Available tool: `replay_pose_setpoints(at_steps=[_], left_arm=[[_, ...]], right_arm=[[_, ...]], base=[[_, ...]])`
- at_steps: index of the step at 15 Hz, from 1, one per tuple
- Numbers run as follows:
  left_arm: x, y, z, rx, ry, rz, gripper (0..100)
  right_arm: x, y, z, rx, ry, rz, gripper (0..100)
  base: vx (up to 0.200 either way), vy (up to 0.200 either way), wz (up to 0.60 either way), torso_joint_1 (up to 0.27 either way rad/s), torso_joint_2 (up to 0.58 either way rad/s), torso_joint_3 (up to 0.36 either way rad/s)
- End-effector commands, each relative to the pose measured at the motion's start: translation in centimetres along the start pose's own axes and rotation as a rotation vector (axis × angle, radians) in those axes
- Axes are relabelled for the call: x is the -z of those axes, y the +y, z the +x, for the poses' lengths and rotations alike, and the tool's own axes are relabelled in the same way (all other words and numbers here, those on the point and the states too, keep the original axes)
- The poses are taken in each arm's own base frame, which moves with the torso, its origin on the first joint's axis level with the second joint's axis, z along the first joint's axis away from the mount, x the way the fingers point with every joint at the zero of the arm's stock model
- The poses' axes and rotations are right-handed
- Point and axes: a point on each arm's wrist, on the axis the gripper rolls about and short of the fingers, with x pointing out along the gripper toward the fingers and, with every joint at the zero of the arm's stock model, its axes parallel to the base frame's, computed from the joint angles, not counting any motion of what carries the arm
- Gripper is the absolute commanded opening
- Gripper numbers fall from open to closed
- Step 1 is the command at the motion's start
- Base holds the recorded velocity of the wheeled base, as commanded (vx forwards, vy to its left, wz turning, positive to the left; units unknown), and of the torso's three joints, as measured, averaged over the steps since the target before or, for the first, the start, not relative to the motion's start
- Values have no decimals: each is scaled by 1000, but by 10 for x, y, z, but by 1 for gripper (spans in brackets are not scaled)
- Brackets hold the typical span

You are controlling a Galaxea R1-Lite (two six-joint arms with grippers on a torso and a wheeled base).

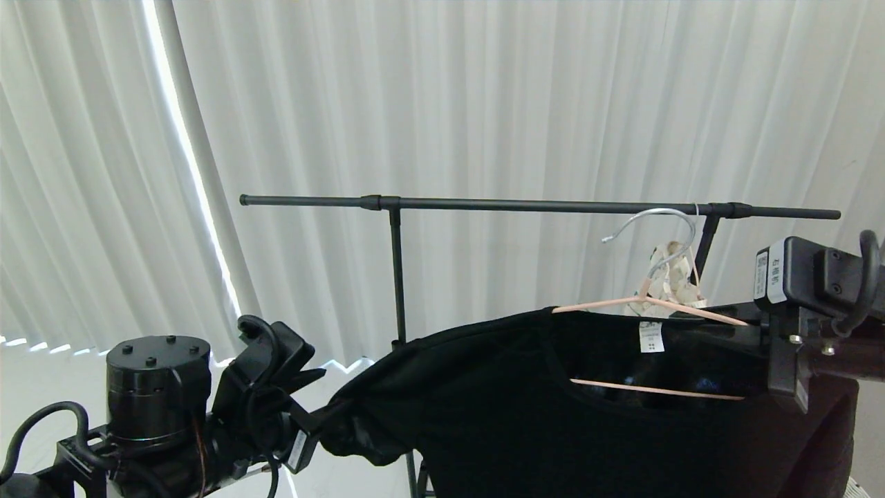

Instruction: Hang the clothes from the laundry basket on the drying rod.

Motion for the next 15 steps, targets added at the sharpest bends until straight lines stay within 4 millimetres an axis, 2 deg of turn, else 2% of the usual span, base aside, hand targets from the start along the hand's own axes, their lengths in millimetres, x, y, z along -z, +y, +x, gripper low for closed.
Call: replay_pose_setpoints(at_steps=[1, 2, 5, 6, 7, 8, 11, 15], left_arm=[[-7, -1, -7, 0, -46, 7, 100], [-10, -1, -9, -5, -65, 10, 100], [-20, 0, -25, -30, -151, -13, 100], [-21, 1, -29, -43, -162, -20, 100], [-21, 2, -30, -53, -162, -20, 100], [-19, 6, -34, -116, -154, -29, 100], [-16, 10, -33, -268, -96, -44, 100], [-10, 14, -31, -401, -27, -61, 100]], right_arm=[[4, -2, -2, 21, 21, 15, 0], [8, -3, -4, 35, 36, 31, 0], [46, 1, -21, 135, 177, 193, 0], [59, 4, -30, 202, 242, 264, 0], [64, 5, -33, 233, 273, 295, 0], [76, 6, -41, 350, 374, 409, 0], [81, 6, -43, 506, 465, 564, 0], [81, 19, -55, 520, 550, 583, 0]], base=[[0, 0, 0, 0, 0, 0], [0, 0, 0, 0, 0, 0], [0, 0, 0, 0, 0, 0], [0, 0, 0, 0, 0, 0], [0, 0, 0, 0, 0, 0], [0, 0, 0, 0, 0, 0], [0, 0, 0, 0, 0, 0], [0, 0, 0, 0, 0, 0]])
